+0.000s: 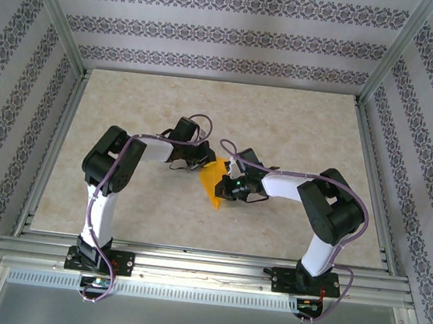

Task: Fold a paper plane with a square sheet of paper (pick it up from the middle)
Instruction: Fourth fold the wing at the center of the table.

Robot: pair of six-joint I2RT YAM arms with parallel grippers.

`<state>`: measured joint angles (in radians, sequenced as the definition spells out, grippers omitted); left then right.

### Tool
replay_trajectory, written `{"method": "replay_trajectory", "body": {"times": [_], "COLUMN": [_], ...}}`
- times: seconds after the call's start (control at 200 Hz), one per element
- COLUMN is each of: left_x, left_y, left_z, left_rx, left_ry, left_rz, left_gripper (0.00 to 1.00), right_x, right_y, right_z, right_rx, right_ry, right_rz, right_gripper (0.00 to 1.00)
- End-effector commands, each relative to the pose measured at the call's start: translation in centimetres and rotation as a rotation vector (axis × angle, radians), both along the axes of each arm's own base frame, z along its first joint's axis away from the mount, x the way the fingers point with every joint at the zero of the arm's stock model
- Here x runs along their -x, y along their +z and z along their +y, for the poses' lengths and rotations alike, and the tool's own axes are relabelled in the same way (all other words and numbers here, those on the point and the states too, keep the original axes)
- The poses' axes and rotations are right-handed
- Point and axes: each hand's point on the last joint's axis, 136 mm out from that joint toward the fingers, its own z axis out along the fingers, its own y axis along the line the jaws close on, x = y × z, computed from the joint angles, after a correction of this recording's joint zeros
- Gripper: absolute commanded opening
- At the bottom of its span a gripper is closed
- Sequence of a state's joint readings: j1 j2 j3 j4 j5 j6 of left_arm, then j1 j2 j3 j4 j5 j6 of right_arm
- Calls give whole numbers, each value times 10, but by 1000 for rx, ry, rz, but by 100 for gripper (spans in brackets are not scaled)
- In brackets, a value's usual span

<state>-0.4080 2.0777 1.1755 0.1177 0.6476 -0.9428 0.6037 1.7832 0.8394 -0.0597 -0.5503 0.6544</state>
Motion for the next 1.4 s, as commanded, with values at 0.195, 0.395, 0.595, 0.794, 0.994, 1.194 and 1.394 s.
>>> {"method": "replay_trajectory", "body": {"times": [0.195, 0.395, 0.595, 0.794, 0.994, 1.194, 1.394], "left_x": [-35, -38, -29, 18, 58, 66, 71], "left_y": [-18, -6, 58, 86, 69, 34, -1], "left_z": [36, 38, 41, 41, 4, -16, -8], "left_rx": [-130, -135, -89, -60, 19, 23, -35], "left_ry": [75, 71, 87, 49, -48, -71, -55], "left_rz": [-17, -34, -147, -200, -167, -114, -57], "left_gripper": [8, 9, 12, 13, 13, 13, 13], "right_x": [60, 65, 75, 78, 75, 71, 66], "right_y": [-43, -40, -26, -24, -21, -21, -16], "right_z": [-42, -42, -45, -52, -49, -49, -44], "right_rx": [194, 186, 164, 176, 161, 156, 126], "right_ry": [28, 68, 164, 251, 269, 242, 210], "right_rz": [242, 248, 225, 216, 204, 202, 190], "right_gripper": [0, 0, 0, 0, 0, 0, 0]}}
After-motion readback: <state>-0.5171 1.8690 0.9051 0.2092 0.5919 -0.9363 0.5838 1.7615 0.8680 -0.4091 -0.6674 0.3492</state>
